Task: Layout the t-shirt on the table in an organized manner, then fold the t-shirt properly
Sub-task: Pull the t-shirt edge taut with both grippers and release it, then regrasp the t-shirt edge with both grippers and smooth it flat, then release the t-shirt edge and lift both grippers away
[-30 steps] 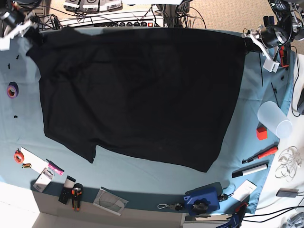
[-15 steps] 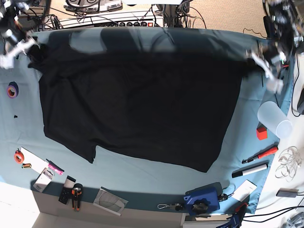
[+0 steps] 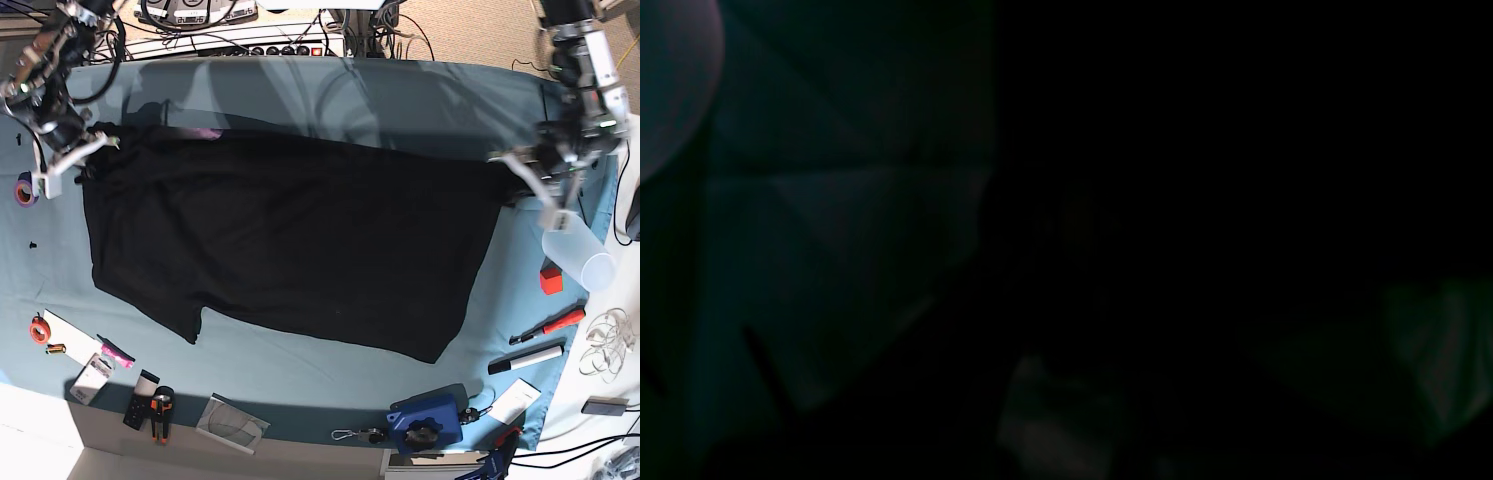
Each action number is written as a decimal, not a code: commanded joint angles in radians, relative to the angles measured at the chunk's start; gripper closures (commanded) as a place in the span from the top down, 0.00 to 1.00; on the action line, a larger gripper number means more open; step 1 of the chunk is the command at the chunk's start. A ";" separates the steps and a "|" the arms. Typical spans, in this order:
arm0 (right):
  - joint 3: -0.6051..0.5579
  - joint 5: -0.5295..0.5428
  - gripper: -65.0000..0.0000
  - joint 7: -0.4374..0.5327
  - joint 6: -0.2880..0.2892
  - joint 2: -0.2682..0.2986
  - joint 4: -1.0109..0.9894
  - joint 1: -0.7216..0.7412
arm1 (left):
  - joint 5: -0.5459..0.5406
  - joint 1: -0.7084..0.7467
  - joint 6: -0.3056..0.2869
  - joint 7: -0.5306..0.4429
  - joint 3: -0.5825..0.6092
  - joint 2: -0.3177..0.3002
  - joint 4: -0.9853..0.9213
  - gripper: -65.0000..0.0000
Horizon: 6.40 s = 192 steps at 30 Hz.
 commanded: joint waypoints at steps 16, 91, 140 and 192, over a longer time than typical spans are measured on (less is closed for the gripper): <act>0.003 -0.188 0.00 0.218 -0.074 0.023 -0.014 0.029 | 0.067 -0.088 0.029 -0.135 0.010 0.020 0.015 0.00; 0.191 0.356 0.45 -0.020 0.129 -0.015 -0.164 -0.053 | -0.052 0.367 0.021 -0.027 -0.412 0.064 0.488 0.54; 0.166 0.124 0.40 -0.008 0.096 -0.074 -0.164 0.039 | -0.313 -0.162 -0.135 0.141 -0.104 0.061 -0.312 0.47; 0.258 0.278 0.00 -0.140 0.129 0.073 -0.163 -0.177 | -0.758 0.217 -0.241 0.494 -0.318 0.059 -0.290 0.00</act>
